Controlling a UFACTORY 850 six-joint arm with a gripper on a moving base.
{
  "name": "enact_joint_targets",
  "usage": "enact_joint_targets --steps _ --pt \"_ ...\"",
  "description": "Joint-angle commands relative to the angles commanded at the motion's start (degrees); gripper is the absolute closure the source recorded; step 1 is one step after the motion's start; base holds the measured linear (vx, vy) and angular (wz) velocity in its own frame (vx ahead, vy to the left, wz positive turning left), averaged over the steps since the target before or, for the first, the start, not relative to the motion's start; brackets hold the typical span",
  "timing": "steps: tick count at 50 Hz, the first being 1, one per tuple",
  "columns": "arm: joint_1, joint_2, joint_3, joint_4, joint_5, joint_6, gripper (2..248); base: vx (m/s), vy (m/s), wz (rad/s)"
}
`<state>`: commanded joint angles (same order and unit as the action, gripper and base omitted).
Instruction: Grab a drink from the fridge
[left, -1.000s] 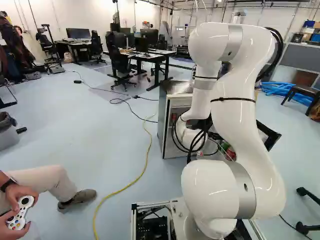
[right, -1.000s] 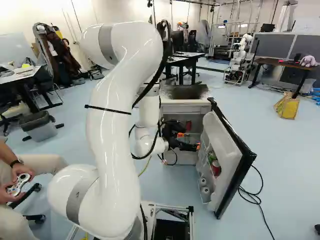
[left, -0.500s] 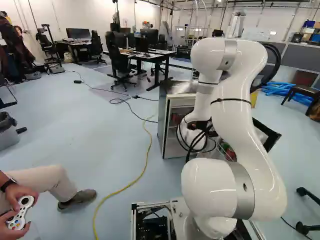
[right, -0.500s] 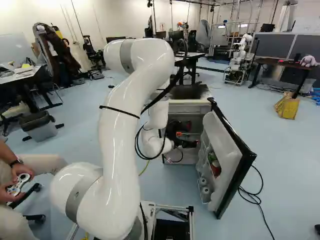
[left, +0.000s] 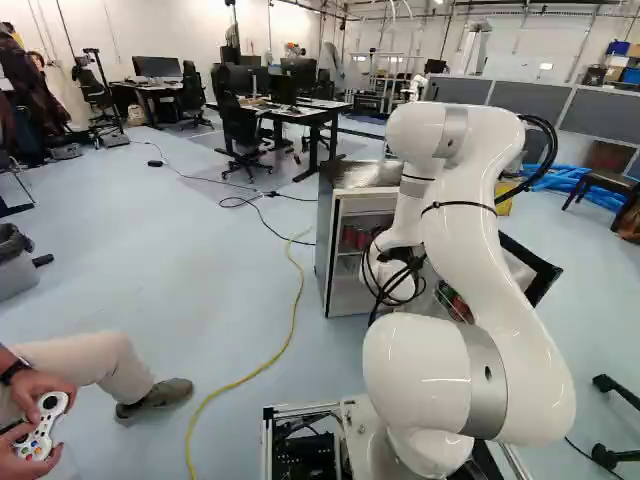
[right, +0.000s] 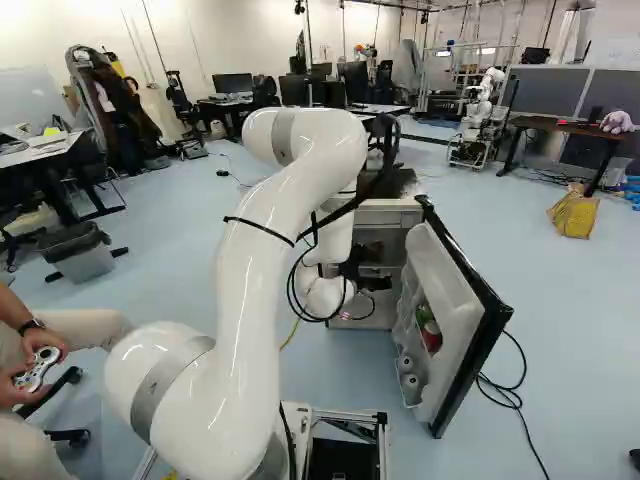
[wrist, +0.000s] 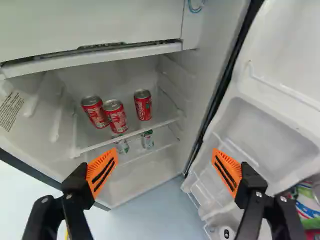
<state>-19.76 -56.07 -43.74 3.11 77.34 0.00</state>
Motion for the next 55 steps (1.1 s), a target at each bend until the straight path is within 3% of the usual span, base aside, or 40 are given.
enact_joint_targets --steps 18,37,46,55 --pt "-1.57 -5.60 -6.44 -10.84 0.00 0.00 3 0.000 0.000 0.000" --pt "-1.43 -9.08 -11.21 -22.15 0.00 0.00 3 0.000 0.000 0.000" --pt "-1.32 -9.81 -12.67 -25.74 0.00 0.00 3 0.000 0.000 0.000" --pt "-1.85 -10.47 -14.01 -26.72 0.00 0.00 3 0.000 0.000 0.000"
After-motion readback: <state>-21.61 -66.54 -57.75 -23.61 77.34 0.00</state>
